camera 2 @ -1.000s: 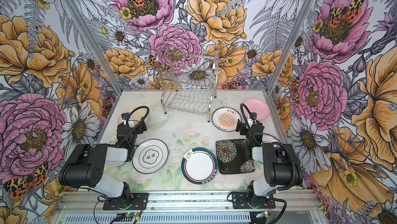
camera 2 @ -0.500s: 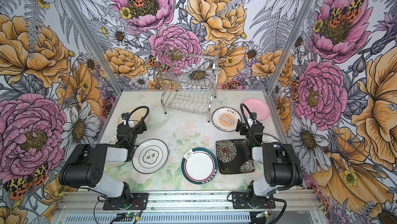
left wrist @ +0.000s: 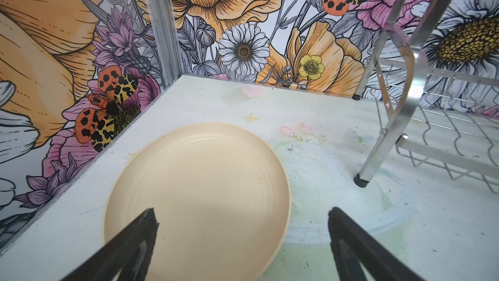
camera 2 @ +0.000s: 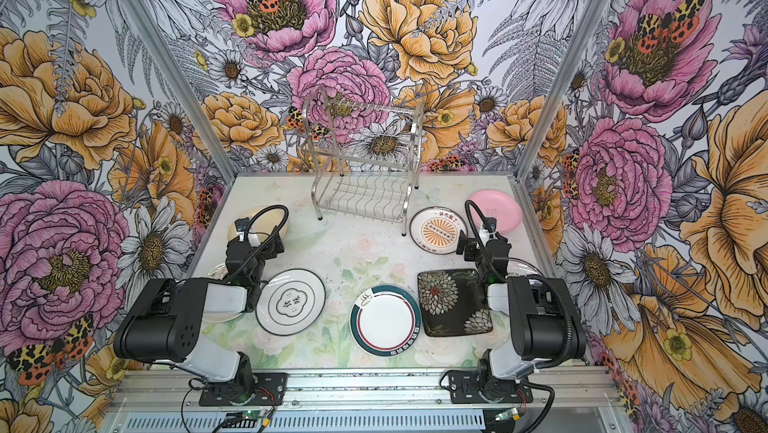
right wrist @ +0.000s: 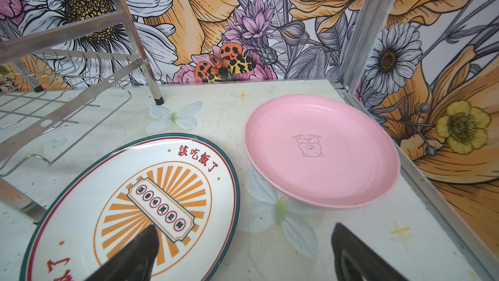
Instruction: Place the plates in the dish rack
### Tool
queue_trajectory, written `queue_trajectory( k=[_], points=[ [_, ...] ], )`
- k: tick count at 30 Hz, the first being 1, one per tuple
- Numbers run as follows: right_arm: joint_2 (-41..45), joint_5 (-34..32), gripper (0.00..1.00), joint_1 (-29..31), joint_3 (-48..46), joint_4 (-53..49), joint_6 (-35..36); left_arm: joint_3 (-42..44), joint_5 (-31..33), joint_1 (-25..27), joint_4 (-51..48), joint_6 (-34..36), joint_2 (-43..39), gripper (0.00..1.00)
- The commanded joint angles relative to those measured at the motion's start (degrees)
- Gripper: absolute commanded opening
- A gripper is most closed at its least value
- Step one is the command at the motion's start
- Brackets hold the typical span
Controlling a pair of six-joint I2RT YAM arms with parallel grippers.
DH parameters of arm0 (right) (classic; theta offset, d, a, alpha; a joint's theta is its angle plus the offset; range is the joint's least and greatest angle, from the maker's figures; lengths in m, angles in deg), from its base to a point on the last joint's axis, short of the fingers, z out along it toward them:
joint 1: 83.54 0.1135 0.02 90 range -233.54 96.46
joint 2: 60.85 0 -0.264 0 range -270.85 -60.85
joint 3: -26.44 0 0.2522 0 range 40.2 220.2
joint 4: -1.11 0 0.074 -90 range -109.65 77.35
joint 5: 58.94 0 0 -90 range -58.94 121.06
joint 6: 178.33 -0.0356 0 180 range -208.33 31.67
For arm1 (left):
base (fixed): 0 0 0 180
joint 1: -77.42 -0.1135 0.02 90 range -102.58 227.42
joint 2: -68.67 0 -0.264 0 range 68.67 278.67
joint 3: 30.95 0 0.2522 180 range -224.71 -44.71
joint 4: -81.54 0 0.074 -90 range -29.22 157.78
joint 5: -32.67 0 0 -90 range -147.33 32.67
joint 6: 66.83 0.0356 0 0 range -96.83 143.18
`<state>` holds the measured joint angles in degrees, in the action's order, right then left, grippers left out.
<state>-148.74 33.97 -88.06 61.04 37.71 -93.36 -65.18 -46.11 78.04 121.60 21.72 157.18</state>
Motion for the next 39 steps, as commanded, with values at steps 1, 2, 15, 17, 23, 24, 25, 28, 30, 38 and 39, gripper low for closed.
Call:
queue_trajectory(
  k=[1, 2, 15, 17, 23, 24, 25, 28, 30, 38, 39],
  points=[
    [2.52, 1.39, 1.0, 0.43, 1.12, -0.78, 0.0, -0.89, 1.17, -0.12, -1.54, 1.16, -2.22, 0.99],
    [4.41, 0.77, 0.99, 0.54, 1.49, -3.32, 0.11, -1.59, 1.17, -0.1, -4.34, 1.19, -3.93, 0.99],
    [14.27, -5.12, 1.0, 14.96, 19.33, -41.24, -10.04, -19.15, -13.18, 2.49, -38.55, -4.08, -12.39, 0.99],
    [12.22, -6.46, 1.0, 18.13, 21.65, -41.4, -11.36, -21.85, -15.28, 3.78, -39.65, -4.81, -10.03, 0.99],
    [5.51, -8.95, 0.99, 24.3, 28.44, -41.67, -14.47, -31.54, -21.71, 6.31, -43.1, -5.6, -0.41, 0.9],
    [4.47, -9.23, 0.99, 24.83, 29.25, -41.43, -15.21, -32.83, -22.61, 6.35, -43.12, -5.88, 1.02, 0.88],
    [3.59, -9.02, 1.0, 25.11, 29.9, -41.22, -15.64, -33.89, -23.21, 6.37, -43.1, -6.02, 2.26, 0.87],
    [0.96, -8.91, 0.99, 25.94, 31.89, -40.6, -16.55, -38.1, -25.33, 6.49, -43.1, -5.82, 6.68, 0.81],
    [-0.51, -8.98, 0.99, 26.15, 32.94, -40.28, -17.11, -41.19, -26.36, 6.47, -43.38, -5.74, 9.77, 0.77],
    [-4.9, -10.6, 0.99, 26.92, 36.67, -40.91, -19.41, -49.8, -27.44, 6.64, -44.88, -6.36, 19.36, 0.66],
    [-5.56, -10.72, 1.0, 27.1, 37.0, -40.85, -19.73, -50.41, -27.44, 6.7, -44.94, -6.35, 20.03, 0.63]
  ],
)
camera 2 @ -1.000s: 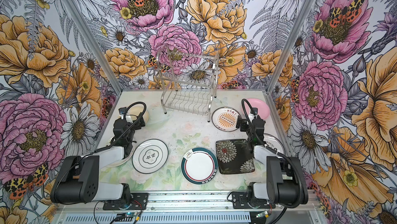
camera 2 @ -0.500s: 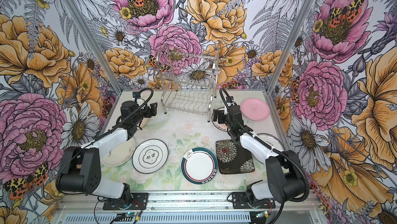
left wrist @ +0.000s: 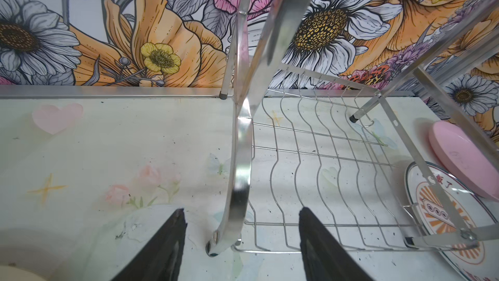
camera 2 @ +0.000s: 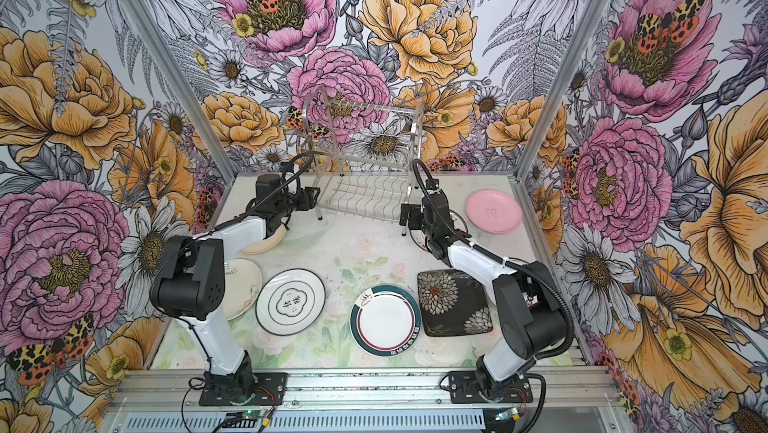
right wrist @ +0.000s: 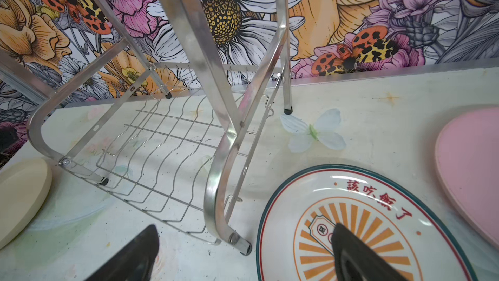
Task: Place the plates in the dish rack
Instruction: 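Reach both grippers forward to the frame of the wire dish rack, then close both grippers on the dish rack's side bars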
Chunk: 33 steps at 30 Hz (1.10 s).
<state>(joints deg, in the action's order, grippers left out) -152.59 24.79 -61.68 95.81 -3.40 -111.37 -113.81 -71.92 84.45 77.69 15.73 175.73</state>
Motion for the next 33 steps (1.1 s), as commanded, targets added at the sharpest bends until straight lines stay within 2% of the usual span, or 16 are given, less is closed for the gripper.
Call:
queue_trajectory(
  k=[1, 7, 14, 23, 33],
  points=[
    [-2.37, -1.68, 0.99, 0.84, 2.59, 0.38, -1.86, -2.34, -1.6, 0.33, -1.03, -0.36, 1.98, 0.62],
    [-5.56, -3.32, 0.91, 1.34, 4.15, 1.62, -3.74, -5.18, -1.62, 0.61, -1.21, -0.47, 4.44, 0.47],
    [-9.2, -3.37, 0.82, 1.69, 7.15, 2.23, -3.61, -6.38, -2.57, 0.96, -1.35, -0.49, 5.48, 0.4],
    [-12.6, -3.29, 0.68, 1.86, 10.52, 1.64, -2.36, -7.01, -4.22, 1.31, -1.64, -1.43, 6.36, 0.16],
    [-14.06, -3.58, 0.48, 1.86, 11.36, 1.45, -0.72, -5.55, -4.57, 2.15, -2.06, -1.06, 5.22, 0.08]
  ],
)
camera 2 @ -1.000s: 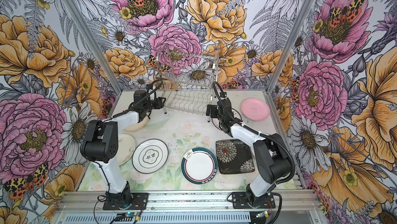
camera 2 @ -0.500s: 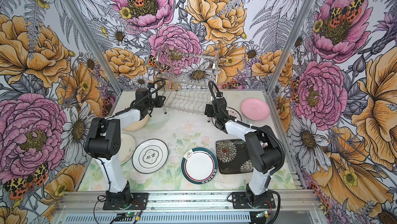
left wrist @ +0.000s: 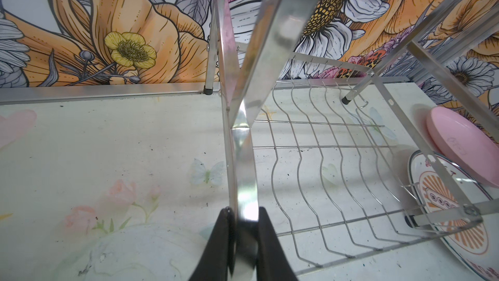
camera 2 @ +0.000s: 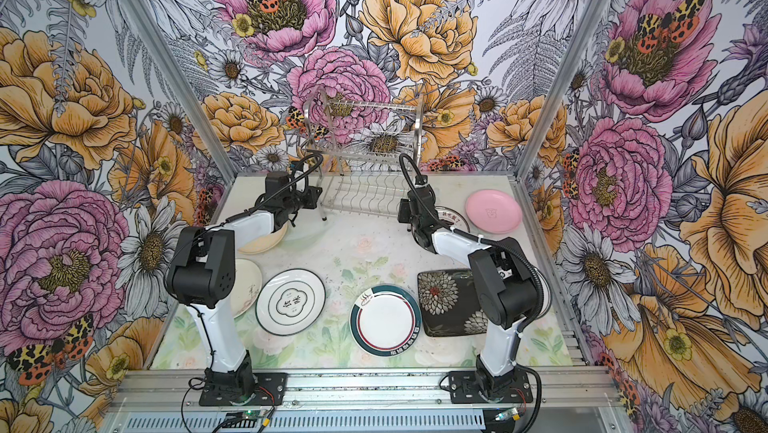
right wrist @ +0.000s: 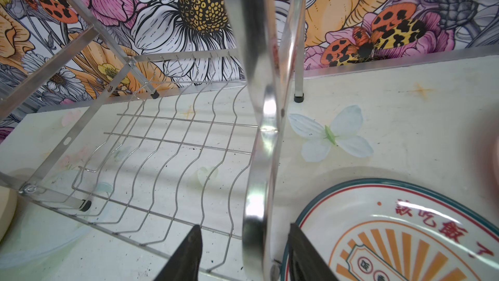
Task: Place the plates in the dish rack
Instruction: 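Close both grippers on the dish rack's side bars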
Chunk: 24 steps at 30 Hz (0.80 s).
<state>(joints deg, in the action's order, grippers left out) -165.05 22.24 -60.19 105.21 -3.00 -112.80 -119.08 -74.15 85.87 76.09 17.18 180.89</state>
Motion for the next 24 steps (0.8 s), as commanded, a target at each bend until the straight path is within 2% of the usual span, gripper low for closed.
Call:
queue_trajectory(
  k=[1, 6, 21, 24],
  points=[
    [-1.75, -1.09, 0.46, 0.25, 2.06, 1.06, 0.82, 0.04, -2.26, 0.8, -0.61, -2.43, -0.22, 0.07],
    [-2.36, -1.37, 0.41, 0.13, 2.57, 1.07, 1.92, 2.4, -1.54, 1.49, -0.69, -1.78, -2.04, 0.0],
    [-4.17, -1.15, 0.29, -0.42, 4.51, 1.03, 4.64, 8.98, 2.44, 3.53, -0.72, -1.09, -7.37, 0.0],
    [-4.17, -0.5, 0.25, -0.48, 4.43, 0.94, 4.63, 11.13, 3.72, 3.65, -0.76, -1.43, -11.08, 0.0]
  ],
)
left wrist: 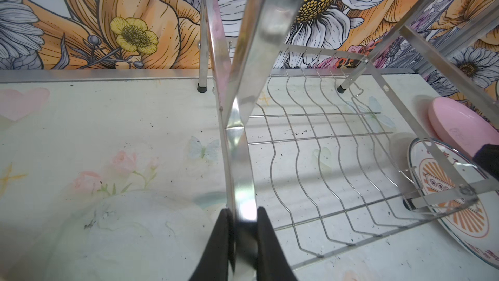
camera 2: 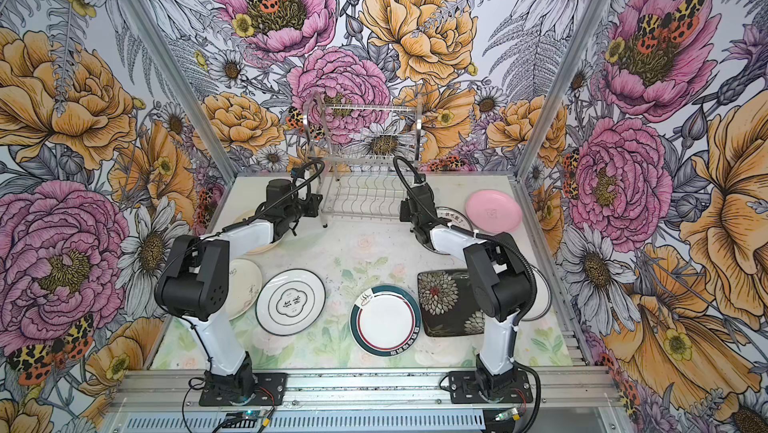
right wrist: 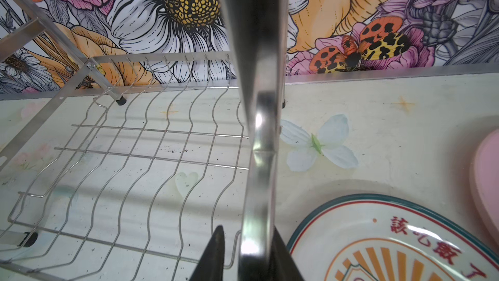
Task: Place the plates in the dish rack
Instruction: 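Close both grippers on the dish rack's side bars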
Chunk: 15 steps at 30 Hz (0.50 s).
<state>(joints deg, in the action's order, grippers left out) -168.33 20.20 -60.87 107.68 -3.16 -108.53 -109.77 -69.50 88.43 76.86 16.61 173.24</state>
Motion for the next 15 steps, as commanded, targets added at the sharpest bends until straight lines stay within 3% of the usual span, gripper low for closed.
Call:
queue_trajectory(
  k=[1, 15],
  points=[
    [-0.89, 1.89, 0.24, 0.19, 1.9, 1.05, 0.39, 2.7, -0.6, 1.17, -1.48, -0.96, -4.24, 0.0],
    [-0.47, 7.18, 0.12, 1.32, 1.69, -1.53, 2.62, 17.09, 4.3, 4.07, -4.17, -4.92, -18.5, 0.0]
  ],
)
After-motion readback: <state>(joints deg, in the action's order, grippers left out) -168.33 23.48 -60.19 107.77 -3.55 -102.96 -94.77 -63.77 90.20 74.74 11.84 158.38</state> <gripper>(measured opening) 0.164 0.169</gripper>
